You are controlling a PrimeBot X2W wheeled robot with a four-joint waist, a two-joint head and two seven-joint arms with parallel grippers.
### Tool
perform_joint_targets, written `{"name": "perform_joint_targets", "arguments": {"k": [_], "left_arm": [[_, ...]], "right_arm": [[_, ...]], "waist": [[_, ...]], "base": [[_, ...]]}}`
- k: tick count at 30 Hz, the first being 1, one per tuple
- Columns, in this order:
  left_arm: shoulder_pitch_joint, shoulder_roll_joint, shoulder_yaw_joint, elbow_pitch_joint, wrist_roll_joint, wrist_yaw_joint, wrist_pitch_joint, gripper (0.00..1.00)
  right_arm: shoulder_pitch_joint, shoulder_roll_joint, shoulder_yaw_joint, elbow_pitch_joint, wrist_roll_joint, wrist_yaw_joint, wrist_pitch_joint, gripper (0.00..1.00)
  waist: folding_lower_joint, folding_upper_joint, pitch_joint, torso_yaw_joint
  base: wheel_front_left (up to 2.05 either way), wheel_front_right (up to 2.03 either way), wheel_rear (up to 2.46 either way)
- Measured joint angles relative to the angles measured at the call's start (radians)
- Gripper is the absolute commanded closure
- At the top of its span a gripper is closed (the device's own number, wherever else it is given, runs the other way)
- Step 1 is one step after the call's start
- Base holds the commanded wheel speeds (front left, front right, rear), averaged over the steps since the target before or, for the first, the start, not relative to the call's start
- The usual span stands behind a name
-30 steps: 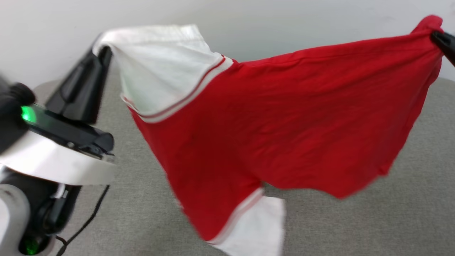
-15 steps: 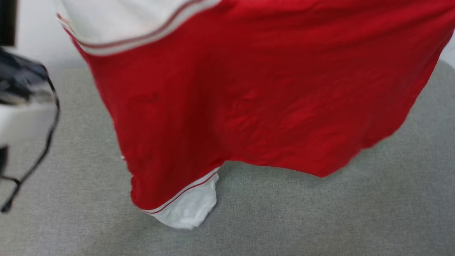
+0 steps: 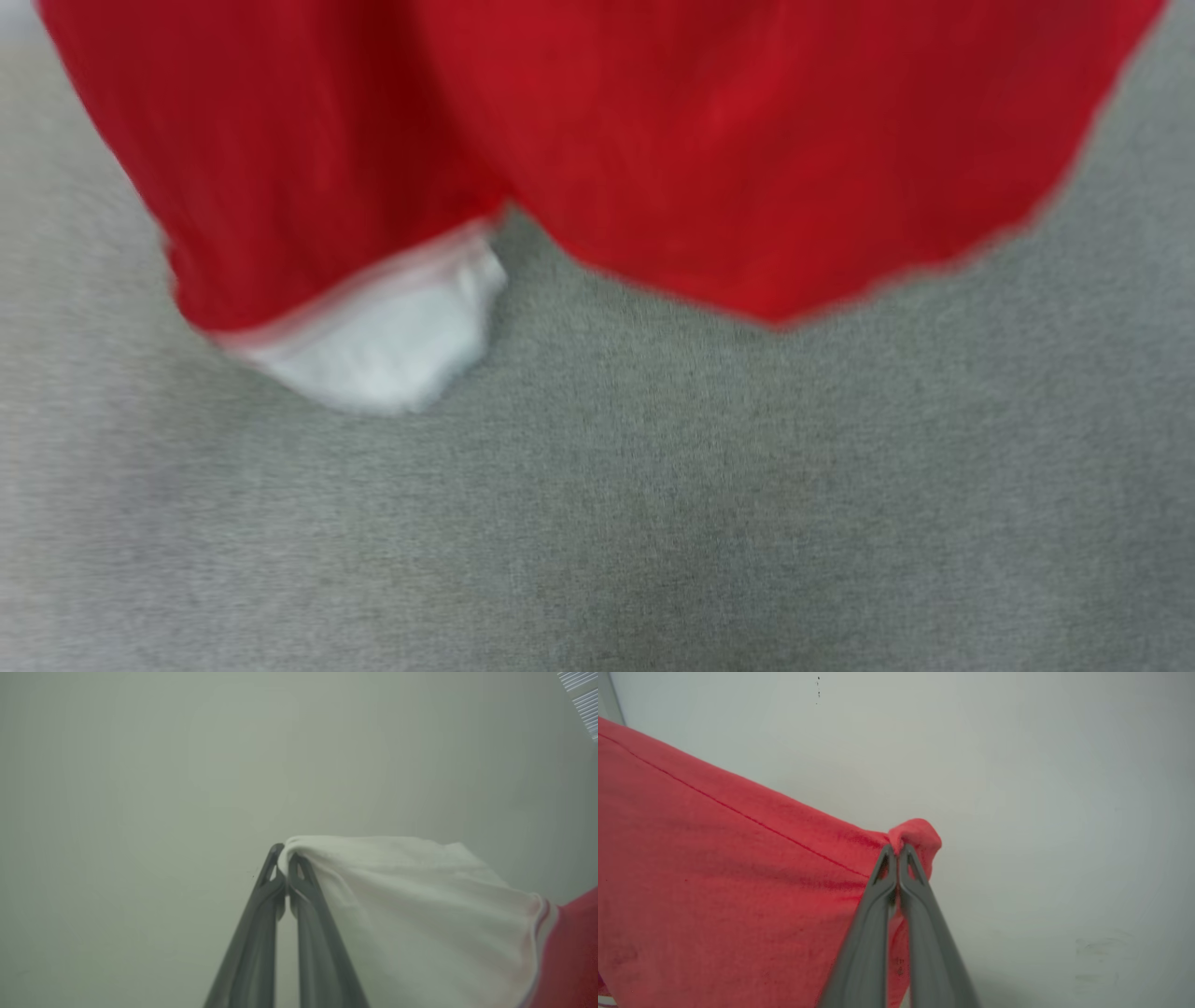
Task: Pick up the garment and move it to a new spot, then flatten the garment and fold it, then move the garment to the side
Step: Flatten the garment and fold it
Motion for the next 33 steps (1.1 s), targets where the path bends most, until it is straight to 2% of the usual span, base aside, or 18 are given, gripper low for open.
{"name": "perform_joint_targets", "arguments": {"k": [4,8,13,18,24,28,33], "left_arm": [[-0.169,-0.033,-0.047,0.132,0.047,-0.044,-0.026,1.0],[-0.325,-0.078,-0.082,0.283,0.092,-0.069,-0.079,1.0],[-0.465,-0.148,-0.094,0.461,0.129,-0.072,-0.188,1.0],[-0.515,-0.196,-0.11,0.589,0.136,-0.08,-0.292,1.0],[-0.444,-0.251,-0.131,0.688,0.113,-0.091,-0.4,1.0],[-0.267,-0.292,-0.163,0.704,0.09,-0.096,-0.454,1.0],[0.008,-0.322,-0.206,0.693,0.06,-0.082,-0.482,1.0]], "right_arm": [[-0.122,-0.003,0.031,0.092,-0.039,0.0,-0.068,1.0],[-0.259,0.001,0.055,0.213,-0.085,0.0,-0.148,1.0],[-0.416,0.022,0.059,0.364,-0.134,0.0,-0.229,1.0],[-0.509,0.028,0.073,0.494,-0.186,0.0,-0.33,1.0],[-0.479,0.053,0.105,0.598,-0.193,0.0,-0.419,1.0],[-0.348,0.062,0.13,0.666,-0.179,0.0,-0.46,1.0],[-0.194,0.062,0.179,0.721,-0.163,0.0,-0.489,1.0]], "waist": [[0.0001,0.0,0.081,-0.009],[0.0001,0.0,0.155,-0.014],[0.0002,0.0,0.23,-0.007],[0.0002,0.0,0.288,0.01],[0.0001,0.0,0.315,0.049],[0.0002,0.0,0.296,0.067],[0.0,0.0,0.239,0.083]], "base": [[0.0,0.0,0.0],[0.0,0.0,0.0],[0.0,0.0,0.0],[0.0,0.0,0.0],[0.0,0.0,0.0],[0.0,0.0,0.0],[0.0,0.0,0.0]]}}
